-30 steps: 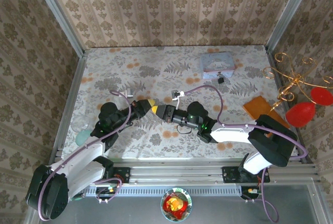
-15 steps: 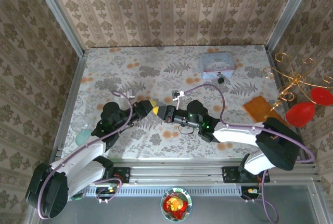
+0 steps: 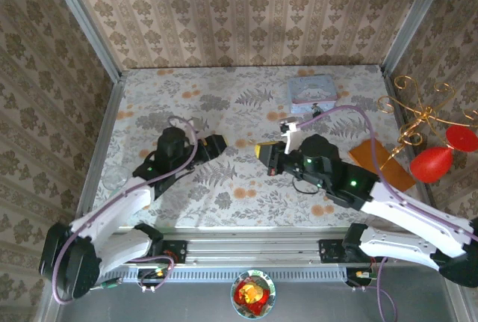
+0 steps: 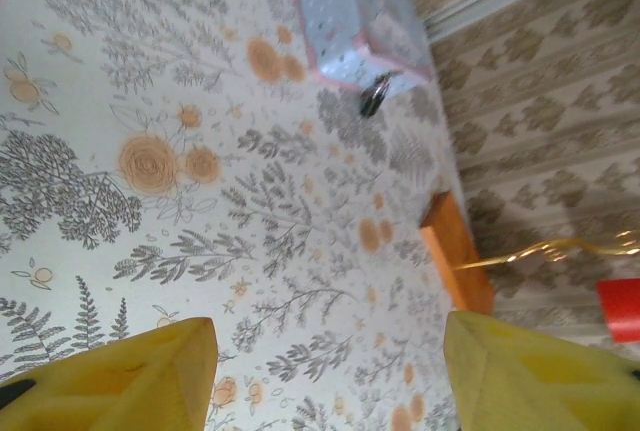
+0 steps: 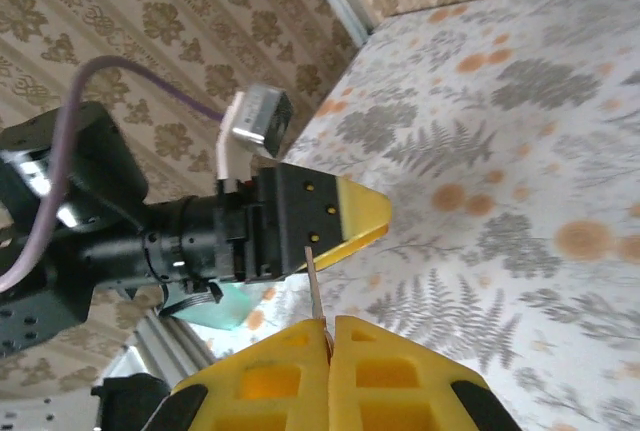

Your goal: Unlock the padlock with the key

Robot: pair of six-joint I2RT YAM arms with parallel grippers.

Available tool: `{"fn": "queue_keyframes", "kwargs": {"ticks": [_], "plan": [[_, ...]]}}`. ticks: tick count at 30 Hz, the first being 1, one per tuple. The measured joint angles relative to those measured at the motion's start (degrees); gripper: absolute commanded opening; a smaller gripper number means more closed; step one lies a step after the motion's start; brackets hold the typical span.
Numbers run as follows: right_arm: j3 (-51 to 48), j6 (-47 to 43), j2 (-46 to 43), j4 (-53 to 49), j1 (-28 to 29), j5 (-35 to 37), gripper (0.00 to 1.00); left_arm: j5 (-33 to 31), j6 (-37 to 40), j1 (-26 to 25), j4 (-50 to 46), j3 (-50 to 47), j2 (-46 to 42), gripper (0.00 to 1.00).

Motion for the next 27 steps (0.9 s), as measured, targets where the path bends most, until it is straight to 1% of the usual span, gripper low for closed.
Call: {"fn": "queue_keyframes", "kwargs": {"ticks": [4, 7, 10, 12, 15, 20, 23, 27], "plan": [[0.8, -3.6, -6.5, -8.7, 0.0, 5.4, 0.00, -3.5, 1.9, -5.6, 0.7, 6.5, 10.6, 0.63], [0.8, -5.2, -10.8, -14.8, 0.0, 8.8, 0.00, -4.8, 2.6, -8.7, 2.9, 12.6, 20.0, 0.63], [0.8, -6.2, -15.1, -19.8, 0.0, 11.3, 0.00, -5.4, 3.8, -11.0, 4.4, 20.1, 30.1, 0.62], [0.8, -6.4, -18.4, -22.2, 0.0, 12.7, 0.00, -5.7, 5.1, -12.5, 4.3, 26.9, 37.4, 0.62], [0.8, -6.4, -22.3, -24.7, 0.0, 14.1, 0.00, -5.6, 6.1, -14.4, 5.1, 35.7, 46.4, 0.61], [-0.7, -6.3, -25.6, -27.0, 0.0, 15.7, 0.00, -5.6, 5.8, -16.4, 8.0, 47.3, 59.4, 0.61], [-3.0, -5.8, -27.9, -28.2, 0.0, 16.3, 0.00, -5.8, 4.8, -16.9, 9.5, 54.4, 67.4, 0.59], [-4.9, -5.2, -31.3, -29.6, 0.0, 16.9, 0.00, -6.8, 4.4, -16.9, 9.3, 62.9, 76.1, 0.58]]}}
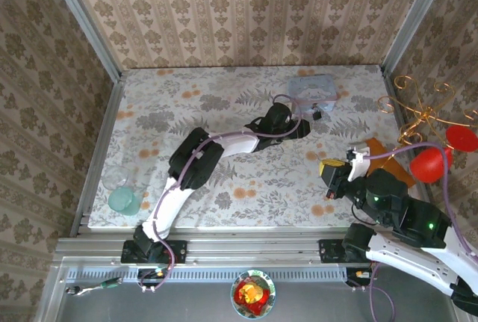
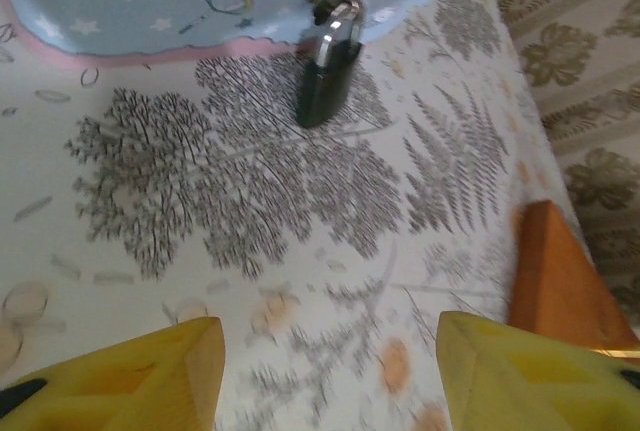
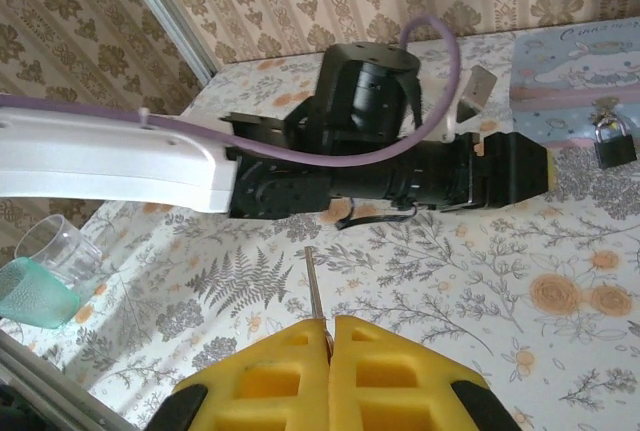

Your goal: Unlock the padlock with the key

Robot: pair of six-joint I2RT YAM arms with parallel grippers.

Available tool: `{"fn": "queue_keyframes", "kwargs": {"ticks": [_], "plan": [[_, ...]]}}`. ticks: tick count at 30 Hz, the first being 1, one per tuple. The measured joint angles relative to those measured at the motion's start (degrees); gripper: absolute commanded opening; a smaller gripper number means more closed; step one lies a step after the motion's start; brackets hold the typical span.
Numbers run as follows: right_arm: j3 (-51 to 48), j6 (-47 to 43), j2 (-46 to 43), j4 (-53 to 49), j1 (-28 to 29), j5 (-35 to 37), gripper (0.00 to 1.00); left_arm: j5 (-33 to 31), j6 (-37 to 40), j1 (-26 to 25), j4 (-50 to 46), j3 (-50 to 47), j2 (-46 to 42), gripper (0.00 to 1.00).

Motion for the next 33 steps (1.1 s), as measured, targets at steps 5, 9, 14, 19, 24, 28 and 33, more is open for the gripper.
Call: {"fn": "queue_keyframes", "kwargs": {"ticks": [5, 9, 14, 19, 24, 28, 33], "plan": [[-1.1, 0.9, -3.3, -0.8, 0.0, 0.4, 0.00, -3.2, 0.3, -0.2, -4.7, 12.7, 7.8, 0.58], [-2.4, 0.9, -4.1, -0.9, 0.0, 0.4, 0.00, -6.1, 0.8, -1.2, -9.5, 24.9, 13.7, 0.56], [-3.6, 1.1, -5.8, -0.8, 0.0, 0.4, 0.00, -10.4, 0.9, -2.6, -18.0, 42.3, 22.8, 0.54], [-4.5, 1.9, -9.6, -0.2, 0.0, 0.2, 0.00, -15.1, -0.9, -3.5, -23.9, 51.4, 27.8, 0.54], [-4.5, 2.1, -12.0, 0.0, 0.0, 0.2, 0.00, -17.5, -1.8, -3.7, -24.5, 53.9, 29.4, 0.51], [-4.5, 2.1, -13.2, 0.0, 0.0, 0.2, 0.00, -18.7, -2.4, -3.7, -23.3, 57.3, 32.0, 0.47], [-4.5, 2.1, -13.8, -0.2, 0.0, 0.2, 0.00, -19.6, -2.6, -3.7, -19.7, 60.0, 34.7, 0.46]]}}
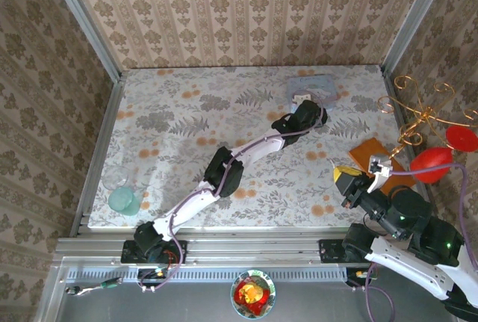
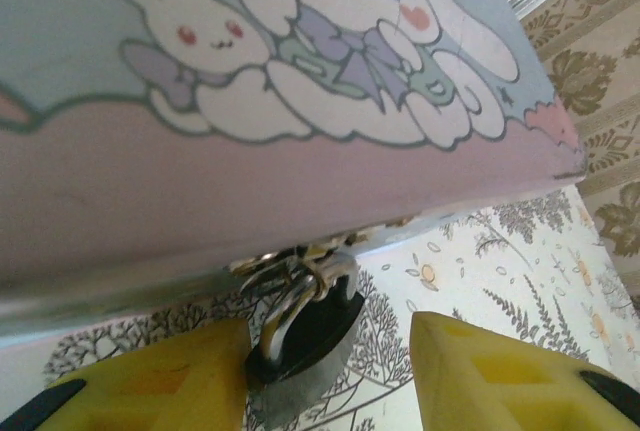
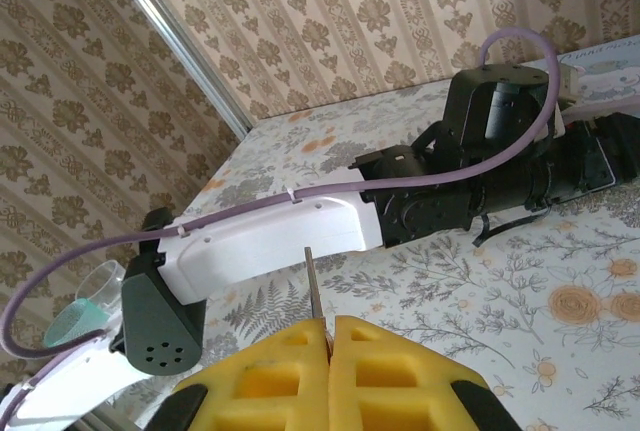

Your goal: Unlock the padlock with the key

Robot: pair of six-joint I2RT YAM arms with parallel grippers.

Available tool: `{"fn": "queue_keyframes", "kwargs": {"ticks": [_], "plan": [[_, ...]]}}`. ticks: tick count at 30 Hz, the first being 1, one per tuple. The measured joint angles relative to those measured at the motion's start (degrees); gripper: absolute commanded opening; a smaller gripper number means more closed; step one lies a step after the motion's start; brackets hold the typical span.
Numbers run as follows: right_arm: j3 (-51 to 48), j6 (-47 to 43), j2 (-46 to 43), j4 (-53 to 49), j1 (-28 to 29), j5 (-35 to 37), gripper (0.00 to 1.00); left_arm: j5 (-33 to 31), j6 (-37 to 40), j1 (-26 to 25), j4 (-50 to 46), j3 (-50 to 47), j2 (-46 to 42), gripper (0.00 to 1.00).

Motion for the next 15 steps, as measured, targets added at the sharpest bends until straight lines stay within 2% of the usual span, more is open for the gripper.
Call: {"fn": "queue_keyframes", "kwargs": {"ticks": [10, 15], "plan": [[0.0, 0.2, -0.8, -1.2, 0.0, 0.0, 0.00, -0.1, 0.2, 0.3, 4.6, 1.7, 2.8, 0.19], [0.0, 0.3, -0.8, -1.2, 0.0, 0.0, 0.00, -0.3, 0.5, 0.3, 5.3, 1.2, 2.8, 0.10]]}}
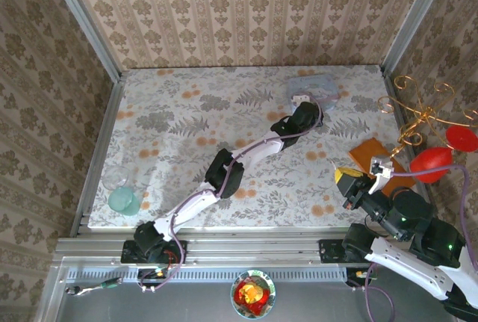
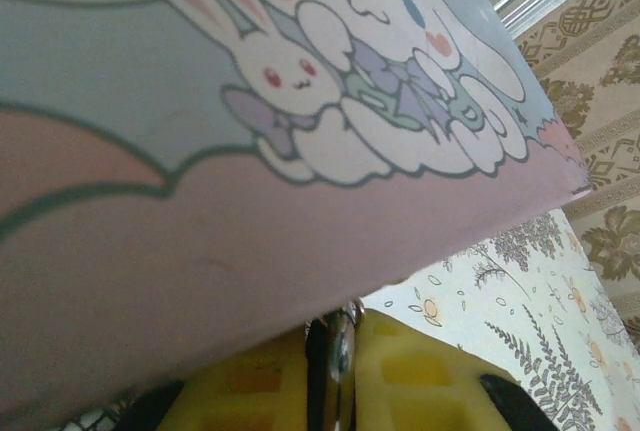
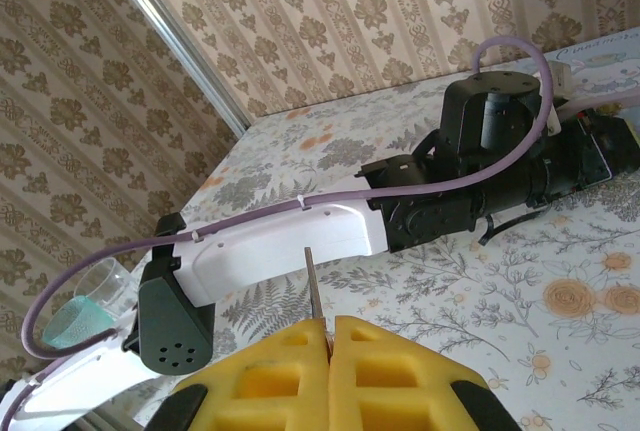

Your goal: Unlock the padlock with the key

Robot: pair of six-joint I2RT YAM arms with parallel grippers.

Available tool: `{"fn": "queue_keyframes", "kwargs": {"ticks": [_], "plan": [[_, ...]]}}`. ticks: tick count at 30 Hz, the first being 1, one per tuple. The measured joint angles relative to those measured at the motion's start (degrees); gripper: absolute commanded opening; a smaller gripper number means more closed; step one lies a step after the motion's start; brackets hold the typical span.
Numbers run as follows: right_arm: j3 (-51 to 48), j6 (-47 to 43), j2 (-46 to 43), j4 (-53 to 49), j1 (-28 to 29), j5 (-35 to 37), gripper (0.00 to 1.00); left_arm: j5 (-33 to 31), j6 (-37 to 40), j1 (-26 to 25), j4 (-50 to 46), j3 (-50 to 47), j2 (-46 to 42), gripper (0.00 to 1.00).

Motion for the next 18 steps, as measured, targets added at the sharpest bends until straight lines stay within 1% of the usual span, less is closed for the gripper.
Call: {"fn": "queue_keyframes", "kwargs": {"ticks": [4, 9, 13, 18], "plan": [[0.0, 0.3, 0.0, -0.2, 0.0, 0.2, 0.00, 0.0, 0.3, 0.0, 1.5, -5.4, -3.0, 0.05], [0.0, 1.1, 0.2, -0.9, 0.0, 0.4, 0.00, 0.5, 1.3, 0.2, 1.4, -16.5, -10.4, 0.04], [0.0, 1.7, 1.6, -1.3, 0.0, 0.7, 0.00, 1.6, 1.4, 0.8, 2.6, -28.5, -17.9, 0.04], [0.0, 2.1, 3.8, -1.2, 0.0, 0.8, 0.00, 2.1, 1.8, 1.8, 7.1, -46.1, -28.0, 0.04]]}}
